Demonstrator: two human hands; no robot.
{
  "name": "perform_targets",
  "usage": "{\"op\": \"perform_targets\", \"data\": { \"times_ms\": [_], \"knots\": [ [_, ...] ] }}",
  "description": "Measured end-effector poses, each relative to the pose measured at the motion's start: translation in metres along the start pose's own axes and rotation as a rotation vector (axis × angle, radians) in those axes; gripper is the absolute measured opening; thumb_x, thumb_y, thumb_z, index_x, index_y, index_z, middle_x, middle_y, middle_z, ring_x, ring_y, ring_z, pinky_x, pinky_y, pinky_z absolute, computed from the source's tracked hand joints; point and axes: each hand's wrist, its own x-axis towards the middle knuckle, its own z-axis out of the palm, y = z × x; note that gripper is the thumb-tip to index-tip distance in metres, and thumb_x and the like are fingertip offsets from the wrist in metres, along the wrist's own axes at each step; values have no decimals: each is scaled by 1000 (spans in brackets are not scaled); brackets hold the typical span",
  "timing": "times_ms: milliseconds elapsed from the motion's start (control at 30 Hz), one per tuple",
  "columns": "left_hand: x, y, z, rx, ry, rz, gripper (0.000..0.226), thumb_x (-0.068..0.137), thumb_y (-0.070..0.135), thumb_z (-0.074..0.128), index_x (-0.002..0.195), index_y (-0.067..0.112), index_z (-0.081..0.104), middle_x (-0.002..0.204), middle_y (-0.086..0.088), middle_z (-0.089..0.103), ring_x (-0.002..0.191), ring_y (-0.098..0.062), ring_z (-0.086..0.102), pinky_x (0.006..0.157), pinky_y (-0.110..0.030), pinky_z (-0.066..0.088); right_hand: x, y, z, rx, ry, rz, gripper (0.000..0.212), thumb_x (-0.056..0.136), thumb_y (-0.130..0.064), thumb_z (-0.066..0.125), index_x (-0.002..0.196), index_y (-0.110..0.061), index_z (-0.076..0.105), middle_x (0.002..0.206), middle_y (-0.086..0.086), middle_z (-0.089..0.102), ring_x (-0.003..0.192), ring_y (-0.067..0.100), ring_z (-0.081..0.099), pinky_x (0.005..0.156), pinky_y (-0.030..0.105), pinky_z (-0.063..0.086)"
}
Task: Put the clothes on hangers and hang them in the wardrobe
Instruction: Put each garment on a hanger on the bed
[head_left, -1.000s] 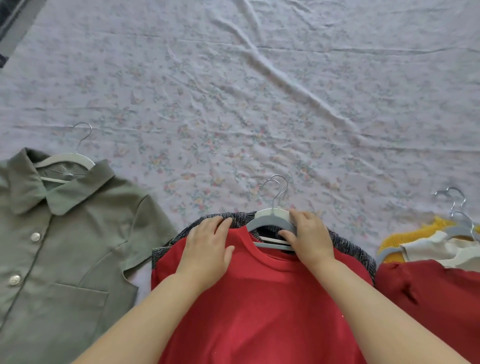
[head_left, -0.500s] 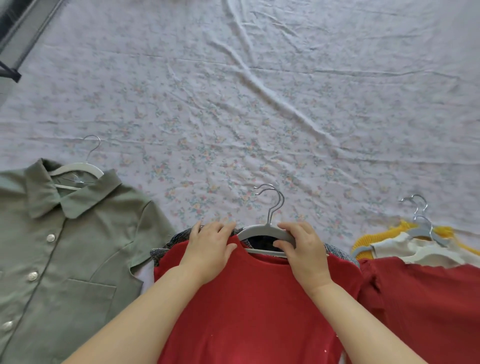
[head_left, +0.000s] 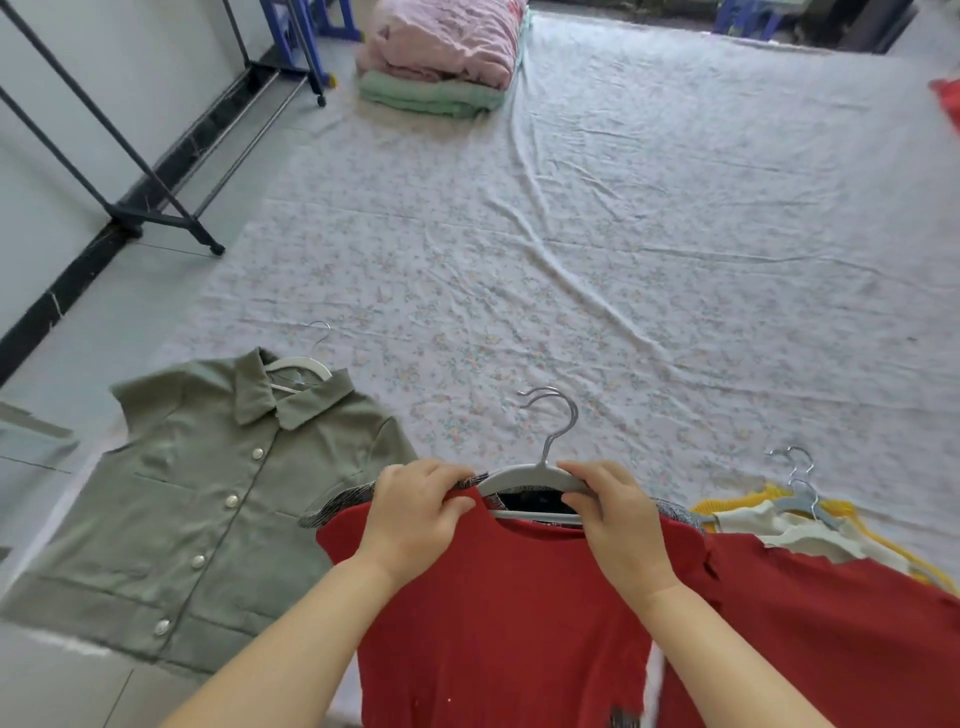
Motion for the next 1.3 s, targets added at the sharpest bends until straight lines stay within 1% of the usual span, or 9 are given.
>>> {"op": "perform_targets", "data": {
  "times_ms": [167,367,433,533,667,800,933,1033,1300],
  "knots": [
    [-45,2,-58,-31,144,-3,26,76,18,72,102,21,69,93,7,69,93,-15,62,83,-31,37,-28,-63,-6,10,45,-132,30,81,6,63,106,-10,68,94,1,61,82,12,56,77,3,35],
    [-120,-21,-129,-54,278,7,31,71,16,74,102,20,70,96,6,70,93,-16,64,84,-35,40,-80,-149,17,29,133,-263,31,76,8,68,100,-12,71,90,-7,61,85,6,57,79,5,38],
    [-152,-34,-153,-71,321,12,32,71,15,76,102,19,70,97,6,70,94,-15,63,85,-34,39,-103,-180,30,36,161,-297,31,74,8,69,98,-12,71,90,-7,62,84,-1,55,79,3,38],
    [-204,-56,-193,-94,385,13,34,70,13,77,103,17,70,99,4,70,96,-16,63,88,-37,41,-141,-230,54,33,178,-359,28,74,5,70,96,-13,72,88,-7,64,83,0,55,76,1,38],
    [-270,-89,-249,-84,434,2,36,72,16,76,107,17,68,102,4,70,98,-15,62,91,-35,41,-188,-295,87,41,198,-429,28,72,4,72,93,-14,72,82,-12,60,72,-4,55,73,-3,35],
    [-313,-120,-303,-43,445,3,35,73,17,75,107,18,68,103,5,70,99,-15,62,93,-38,42,-217,-349,119,72,164,-450,28,72,0,74,93,-19,72,80,-24,57,68,-3,57,67,2,40],
    [-330,-150,-345,-20,432,-7,36,76,18,73,111,19,66,105,5,69,101,-16,61,96,-42,41,-223,-388,147,90,126,-433,27,75,-6,73,95,-24,72,84,-16,64,68,2,61,67,10,46],
    [-326,-169,-366,7,425,-19,36,76,18,73,111,17,66,106,3,69,102,-18,61,96,-43,40,-214,-406,165,84,104,-400,25,76,-11,73,97,-25,72,87,-14,63,66,-7,58,66,3,43],
    [-254,-227,-370,43,347,-30,37,78,23,71,114,20,64,110,4,67,104,-17,60,97,-36,36,-142,-406,211,75,84,-292,24,76,-15,73,96,-28,72,86,-17,62,70,-15,56,67,1,40]
  ]
}}
